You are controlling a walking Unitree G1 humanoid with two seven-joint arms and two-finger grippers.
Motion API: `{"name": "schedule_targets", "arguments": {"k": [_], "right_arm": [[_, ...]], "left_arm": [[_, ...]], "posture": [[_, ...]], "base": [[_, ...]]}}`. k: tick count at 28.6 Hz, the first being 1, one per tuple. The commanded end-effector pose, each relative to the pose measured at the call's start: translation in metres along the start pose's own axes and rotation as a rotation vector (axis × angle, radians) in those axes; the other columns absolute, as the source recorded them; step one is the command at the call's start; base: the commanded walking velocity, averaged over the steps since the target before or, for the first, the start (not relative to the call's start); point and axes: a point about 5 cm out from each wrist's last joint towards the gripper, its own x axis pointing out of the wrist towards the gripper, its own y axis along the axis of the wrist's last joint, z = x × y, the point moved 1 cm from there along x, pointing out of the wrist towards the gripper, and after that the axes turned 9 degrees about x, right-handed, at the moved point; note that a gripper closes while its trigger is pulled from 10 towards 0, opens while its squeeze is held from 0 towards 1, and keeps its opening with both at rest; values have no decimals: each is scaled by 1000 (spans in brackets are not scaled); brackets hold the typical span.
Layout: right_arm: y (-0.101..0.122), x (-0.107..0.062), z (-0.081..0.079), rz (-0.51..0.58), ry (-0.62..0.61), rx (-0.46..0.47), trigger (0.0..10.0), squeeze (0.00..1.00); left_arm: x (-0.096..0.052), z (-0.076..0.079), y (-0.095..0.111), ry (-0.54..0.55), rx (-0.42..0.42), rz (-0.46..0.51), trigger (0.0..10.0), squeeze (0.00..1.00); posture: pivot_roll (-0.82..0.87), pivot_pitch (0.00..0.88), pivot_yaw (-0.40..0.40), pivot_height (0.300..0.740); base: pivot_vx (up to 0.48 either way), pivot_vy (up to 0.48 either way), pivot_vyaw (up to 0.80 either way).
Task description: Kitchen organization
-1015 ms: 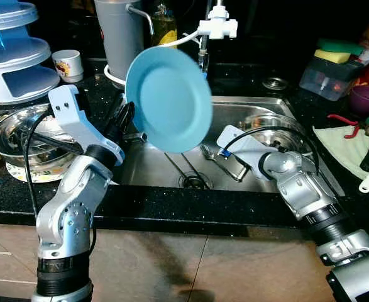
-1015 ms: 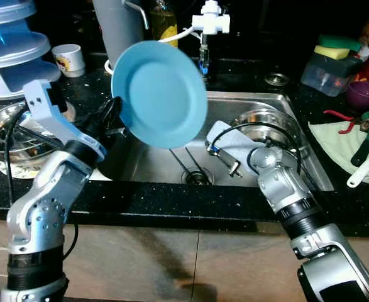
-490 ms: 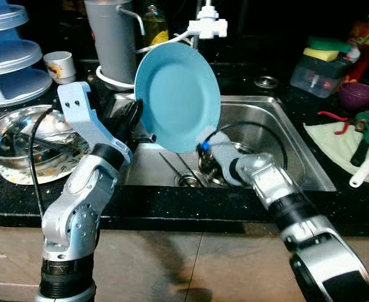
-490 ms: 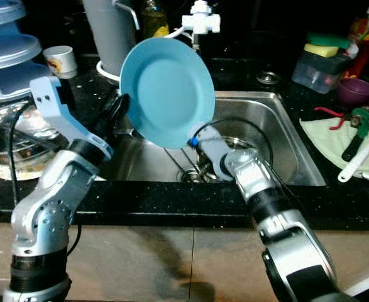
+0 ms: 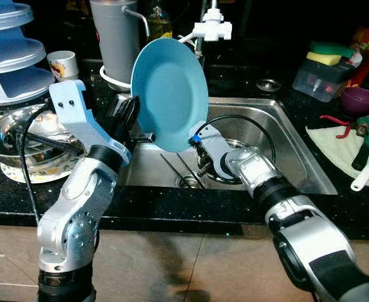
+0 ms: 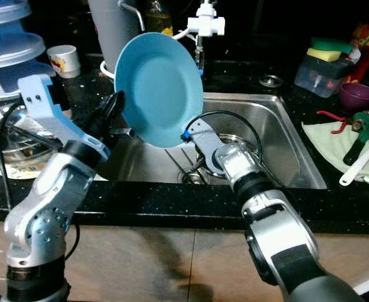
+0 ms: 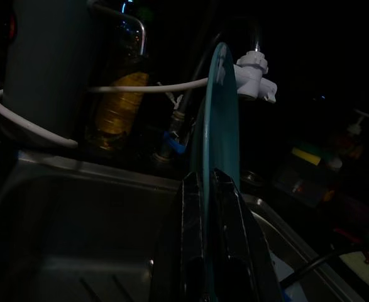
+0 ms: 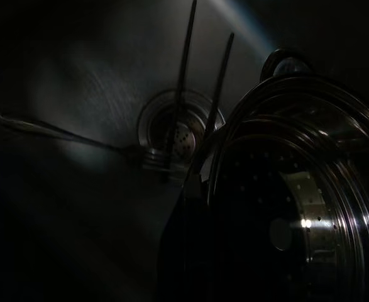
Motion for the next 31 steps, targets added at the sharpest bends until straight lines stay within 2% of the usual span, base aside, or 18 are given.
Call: {"name": "schedule_targets", "arguments": {"k": [1, 2, 6, 7, 19, 26, 30, 31], "right_arm": [[8, 0, -1, 17, -14, -31, 10000, 0], [10, 3, -5, 17, -11, -31, 10000, 0], [10, 4, -8, 14, -4, -27, 10000, 0], [6, 8, -10, -8, -6, -20, 10000, 0], [-6, 11, -12, -83, -8, 19, 10000, 0], [-16, 12, -7, -116, -49, 47, 10000, 0], [-22, 13, -8, -133, -53, 105, 10000, 0], [-23, 13, -8, -129, -56, 120, 10000, 216]], "left_arm": [[-1, 7, 6, -18, -9, 22, 10000, 0], [-3, 6, 8, -10, -9, 28, 10000, 0], [-5, 7, 11, -5, -8, 33, 10000, 0], [-9, 9, 14, 4, -10, 40, 10000, 0], [-14, 18, 17, 14, -28, 38, 10000, 0], [-19, 23, 18, 21, -39, 29, 10000, 0], [-20, 25, 20, 15, -45, 25, 10000, 0], [-20, 25, 20, 14, -46, 24, 10000, 0]], "posture": [[96, 25, -82, 740], [105, 52, -94, 740], [107, 57, -96, 740], [107, 79, -101, 740], [97, 125, -122, 740], [99, 143, -127, 740], [103, 151, -124, 740], [104, 152, -123, 740]], "base": [[0, 0, 0], [0, 0, 0], [0, 0, 0], [0, 0, 0], [0, 0, 0], [0, 0, 0], [0, 0, 0], [0, 0, 0]]}}
